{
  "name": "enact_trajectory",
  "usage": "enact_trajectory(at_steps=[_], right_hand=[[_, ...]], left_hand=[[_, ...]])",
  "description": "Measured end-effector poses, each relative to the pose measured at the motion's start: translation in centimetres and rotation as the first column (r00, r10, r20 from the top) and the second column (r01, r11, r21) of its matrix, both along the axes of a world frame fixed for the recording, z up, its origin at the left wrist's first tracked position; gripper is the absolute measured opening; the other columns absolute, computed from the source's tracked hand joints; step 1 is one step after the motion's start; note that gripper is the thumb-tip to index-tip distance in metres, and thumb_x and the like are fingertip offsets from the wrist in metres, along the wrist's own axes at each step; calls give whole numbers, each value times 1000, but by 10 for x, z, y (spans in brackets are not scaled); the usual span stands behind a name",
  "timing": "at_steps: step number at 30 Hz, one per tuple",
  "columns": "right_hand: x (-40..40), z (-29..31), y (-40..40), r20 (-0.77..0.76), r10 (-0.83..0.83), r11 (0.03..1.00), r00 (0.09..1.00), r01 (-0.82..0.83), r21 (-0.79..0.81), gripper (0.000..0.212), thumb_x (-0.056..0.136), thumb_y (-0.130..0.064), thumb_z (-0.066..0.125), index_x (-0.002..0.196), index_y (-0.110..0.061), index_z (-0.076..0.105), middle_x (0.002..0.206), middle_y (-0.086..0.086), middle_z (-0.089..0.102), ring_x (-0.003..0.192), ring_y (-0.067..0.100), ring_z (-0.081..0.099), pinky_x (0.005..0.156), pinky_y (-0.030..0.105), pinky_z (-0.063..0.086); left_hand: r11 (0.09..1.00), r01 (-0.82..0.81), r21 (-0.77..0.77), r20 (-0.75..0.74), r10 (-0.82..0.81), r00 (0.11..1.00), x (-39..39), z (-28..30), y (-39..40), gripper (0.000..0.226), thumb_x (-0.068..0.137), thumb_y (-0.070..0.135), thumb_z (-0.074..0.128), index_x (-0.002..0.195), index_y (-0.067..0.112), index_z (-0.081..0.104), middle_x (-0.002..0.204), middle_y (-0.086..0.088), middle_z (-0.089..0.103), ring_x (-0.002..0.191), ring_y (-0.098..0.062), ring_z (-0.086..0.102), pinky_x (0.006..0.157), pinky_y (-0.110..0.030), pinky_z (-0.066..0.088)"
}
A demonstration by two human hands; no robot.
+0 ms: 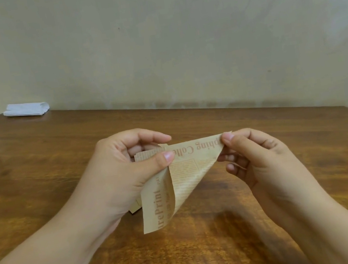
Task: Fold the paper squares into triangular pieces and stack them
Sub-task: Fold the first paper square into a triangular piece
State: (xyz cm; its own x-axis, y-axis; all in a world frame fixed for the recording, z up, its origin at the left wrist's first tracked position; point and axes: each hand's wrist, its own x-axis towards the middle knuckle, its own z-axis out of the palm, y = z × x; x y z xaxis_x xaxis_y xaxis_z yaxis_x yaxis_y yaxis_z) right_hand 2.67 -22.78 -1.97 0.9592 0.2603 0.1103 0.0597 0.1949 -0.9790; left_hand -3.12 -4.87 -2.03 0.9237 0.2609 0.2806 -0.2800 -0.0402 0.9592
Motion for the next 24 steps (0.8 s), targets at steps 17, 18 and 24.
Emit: enact_trajectory(at_steps=[17,18,24], right_hand=[[5,1,-4,-11,33,986,999,-34,-162,11,80,-12,65,70,-10,71,69,5,69,63,9,60,68,27,45],[5,3,-5,3,47,976,999,-45,-215,13,80,-14,65,70,-13,72,71,4,70,64,9,61,70,28,46],[-8,9,-3,286,194,840,938,-8,-542,14,70,-43,69,73,-30,74,67,-9,69,56,0,57,54,11,43]], left_hand=[[997,-11,80,-97,18,995,0,4,4,16,72,3,74,73,19,75,78,-1,74,73,-12,71,60,-22,54],[995,-5,104,-112,17,994,0,4,5,16,71,5,75,74,21,74,79,1,74,75,-11,71,63,-25,54],[976,18,218,-104,5,995,-2,3,3,20,71,7,77,78,25,72,81,-4,73,78,-20,71,77,-43,58]])
